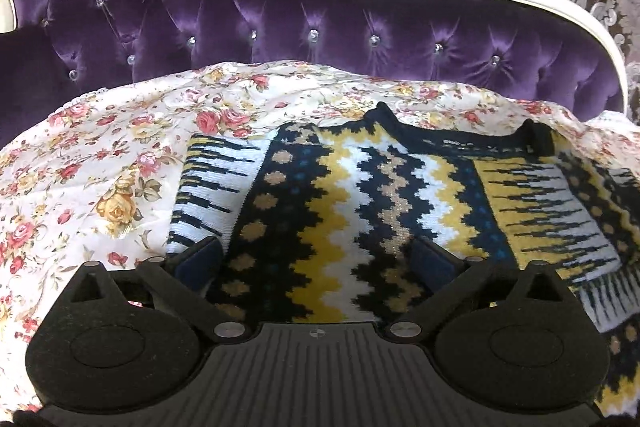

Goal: Fold small clothes

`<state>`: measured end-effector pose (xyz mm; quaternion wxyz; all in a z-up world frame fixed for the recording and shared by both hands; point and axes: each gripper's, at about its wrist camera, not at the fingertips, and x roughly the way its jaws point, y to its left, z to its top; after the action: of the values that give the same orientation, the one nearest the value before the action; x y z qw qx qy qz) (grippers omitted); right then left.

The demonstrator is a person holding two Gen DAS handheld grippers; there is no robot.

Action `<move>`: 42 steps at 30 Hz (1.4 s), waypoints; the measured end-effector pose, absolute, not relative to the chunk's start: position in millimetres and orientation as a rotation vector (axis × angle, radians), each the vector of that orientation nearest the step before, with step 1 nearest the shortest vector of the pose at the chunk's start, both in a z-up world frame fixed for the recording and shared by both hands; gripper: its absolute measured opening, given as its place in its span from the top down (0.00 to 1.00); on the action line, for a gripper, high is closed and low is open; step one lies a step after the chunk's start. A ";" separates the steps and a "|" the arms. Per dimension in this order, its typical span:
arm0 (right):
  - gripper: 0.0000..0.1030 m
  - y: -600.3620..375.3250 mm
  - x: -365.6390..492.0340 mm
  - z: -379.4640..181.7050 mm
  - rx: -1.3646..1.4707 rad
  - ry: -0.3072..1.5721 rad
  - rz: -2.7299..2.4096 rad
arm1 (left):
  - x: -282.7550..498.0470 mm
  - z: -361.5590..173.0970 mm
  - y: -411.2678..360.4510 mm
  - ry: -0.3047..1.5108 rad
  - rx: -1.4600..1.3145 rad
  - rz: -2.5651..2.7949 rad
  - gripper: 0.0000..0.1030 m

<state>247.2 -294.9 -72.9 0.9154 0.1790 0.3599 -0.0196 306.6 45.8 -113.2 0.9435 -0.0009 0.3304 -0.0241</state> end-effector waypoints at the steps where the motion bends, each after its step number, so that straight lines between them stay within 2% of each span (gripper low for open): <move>1: 0.00 -292.5 248.9 -75.2 0.358 0.751 -0.039 | 306.2 -113.4 45.6 0.671 -0.002 -0.048 0.00; 13: 0.00 -273.0 279.7 -118.9 0.243 0.784 -0.117 | 307.4 -117.4 44.3 0.676 0.005 -0.043 0.00; 24: 0.00 -258.4 270.8 -131.6 0.137 0.695 -0.153 | 307.1 -117.5 44.7 0.674 0.004 -0.044 0.00; 38: 0.00 -264.1 268.1 -131.6 0.172 0.678 -0.169 | 305.6 -117.3 45.4 0.652 -0.013 -0.045 0.00; 42: 0.00 -275.6 266.1 -123.8 0.280 0.647 -0.107 | 305.2 -117.4 45.4 0.649 -0.014 -0.044 0.00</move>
<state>266.1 -275.6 -123.8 0.9372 0.1370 0.3166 -0.0524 305.2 45.4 -117.4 0.9476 -0.0069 0.3187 -0.0216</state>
